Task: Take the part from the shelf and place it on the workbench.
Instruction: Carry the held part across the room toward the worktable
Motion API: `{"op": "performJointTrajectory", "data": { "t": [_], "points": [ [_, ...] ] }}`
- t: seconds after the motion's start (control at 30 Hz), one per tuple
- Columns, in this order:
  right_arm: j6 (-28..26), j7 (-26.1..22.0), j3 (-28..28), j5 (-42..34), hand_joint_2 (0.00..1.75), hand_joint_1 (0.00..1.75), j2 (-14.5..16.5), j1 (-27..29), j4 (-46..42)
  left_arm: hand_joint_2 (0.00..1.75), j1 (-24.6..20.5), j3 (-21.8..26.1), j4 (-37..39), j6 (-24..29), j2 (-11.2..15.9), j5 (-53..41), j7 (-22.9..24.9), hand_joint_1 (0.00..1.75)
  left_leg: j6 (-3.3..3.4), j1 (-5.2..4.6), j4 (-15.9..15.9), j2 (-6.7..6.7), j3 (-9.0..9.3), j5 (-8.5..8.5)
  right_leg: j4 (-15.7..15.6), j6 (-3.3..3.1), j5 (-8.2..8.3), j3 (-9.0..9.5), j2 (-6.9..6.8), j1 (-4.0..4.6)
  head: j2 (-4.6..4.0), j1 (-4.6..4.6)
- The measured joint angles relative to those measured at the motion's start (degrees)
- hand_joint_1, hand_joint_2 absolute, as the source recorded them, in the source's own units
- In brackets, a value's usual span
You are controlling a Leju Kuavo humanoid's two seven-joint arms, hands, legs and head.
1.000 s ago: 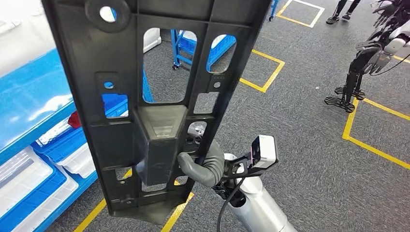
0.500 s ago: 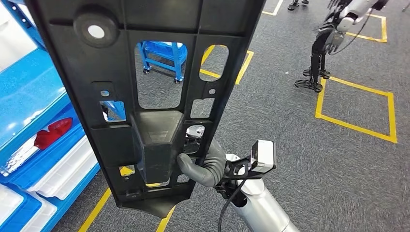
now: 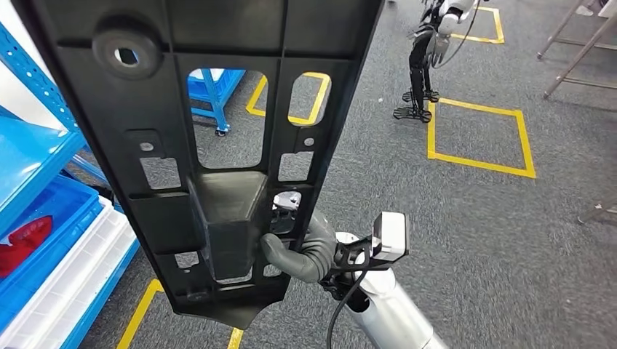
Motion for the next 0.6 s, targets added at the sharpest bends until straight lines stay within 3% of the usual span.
{"op": "performJointTrajectory", "data": {
  "t": [0.07,0.1,0.17,0.2,0.23,0.3,0.37,0.4,0.47,0.53,0.6],
  "points": [
    [0.02,-0.01,0.00,0.01,1.75,1.75,-0.04,-0.11,-0.07,1.75,0.06,0.01,0.00,0.16,0.02,0.01,0.33,0.00,0.61,-0.09,-0.50,1.48,0.33,0.13,5.37,0.34,-2.91,-2.68,-3.64,0.04,-0.01,0.21],
    [0.03,-0.01,0.00,0.02,1.75,1.75,-0.09,-0.12,-0.07,1.75,0.17,0.02,0.00,0.32,0.05,0.02,0.69,0.00,0.76,-0.20,-0.53,2.22,0.36,0.07,9.50,0.50,-4.76,-4.84,-4.72,-0.09,0.00,0.31],
    [0.08,-0.03,0.00,0.01,1.75,1.75,-0.22,0.03,-0.04,1.75,0.29,0.08,0.00,0.79,0.14,0.14,1.62,0.00,0.75,-0.32,-0.49,3.77,0.39,-0.11,15.57,0.81,-6.46,-8.21,-5.34,-0.47,0.01,0.32],
    [0.11,-0.04,0.00,-0.02,1.75,1.75,-0.28,0.10,-0.03,1.75,0.29,0.13,0.00,0.99,0.19,0.26,1.99,0.00,0.65,-0.33,-0.47,4.51,0.47,-0.23,15.55,0.93,-5.69,-8.35,-5.53,-0.65,0.01,0.32],
    [0.18,-0.08,0.00,-0.05,1.75,1.75,-0.31,0.14,-0.02,1.75,0.25,0.20,0.00,1.13,0.22,0.38,2.22,0.00,0.49,-0.32,-0.45,5.19,0.63,-0.39,12.98,1.01,-3.95,-7.12,-5.92,-0.82,0.01,0.33],
    [0.51,-0.21,0.01,-0.21,1.75,1.75,-0.32,0.06,0.01,1.75,0.18,0.36,-0.01,1.20,0.30,0.67,2.29,0.00,-0.06,-0.45,-0.31,6.26,1.06,-0.87,4.61,0.87,-0.38,-2.74,-8.24,-0.78,0.01,0.33],
    [0.90,-0.40,0.05,-0.40,1.75,1.75,-0.26,-0.18,0.09,1.75,0.15,0.51,-0.02,1.20,0.44,0.98,2.06,0.00,-0.80,-0.73,-0.16,7.12,1.41,-1.33,-0.12,0.15,0.75,-0.39,-9.91,-0.43,0.00,0.25],
    [1.02,-0.48,0.08,-0.48,1.75,1.75,-0.22,-0.33,0.17,1.75,0.14,0.57,-0.02,1.20,0.51,1.12,1.92,0.00,-1.18,-0.80,-0.20,7.59,1.55,-1.46,-0.43,-0.30,0.51,-0.36,-9.84,-0.15,-0.01,0.21],
    [1.10,-0.55,0.17,-0.61,1.75,1.75,-0.13,-0.60,0.32,1.75,0.01,0.61,-0.02,1.17,0.50,1.32,1.62,0.00,-1.89,-0.54,-0.28,8.39,1.95,-1.78,-0.68,-1.10,0.64,-0.37,-8.37,-0.09,0.00,0.17],
    [1.14,-0.58,0.31,-0.77,1.75,1.75,0.09,-0.97,0.41,1.75,-0.11,0.63,-0.02,1.12,0.46,1.51,1.26,0.00,-2.32,-0.22,1.97,6.62,1.31,-3.61,-1.08,-1.87,0.81,-0.04,-7.06,-0.18,0.01,-0.02],
    [1.31,-0.63,0.65,-0.96,1.75,1.75,0.39,-1.34,0.51,1.75,0.04,0.68,-0.02,1.10,0.44,1.63,0.97,0.00,-2.31,-0.17,9.27,3.50,-2.05,-7.36,-1.23,-2.43,0.89,0.17,-5.69,-0.08,0.00,-0.35]
  ]
}}
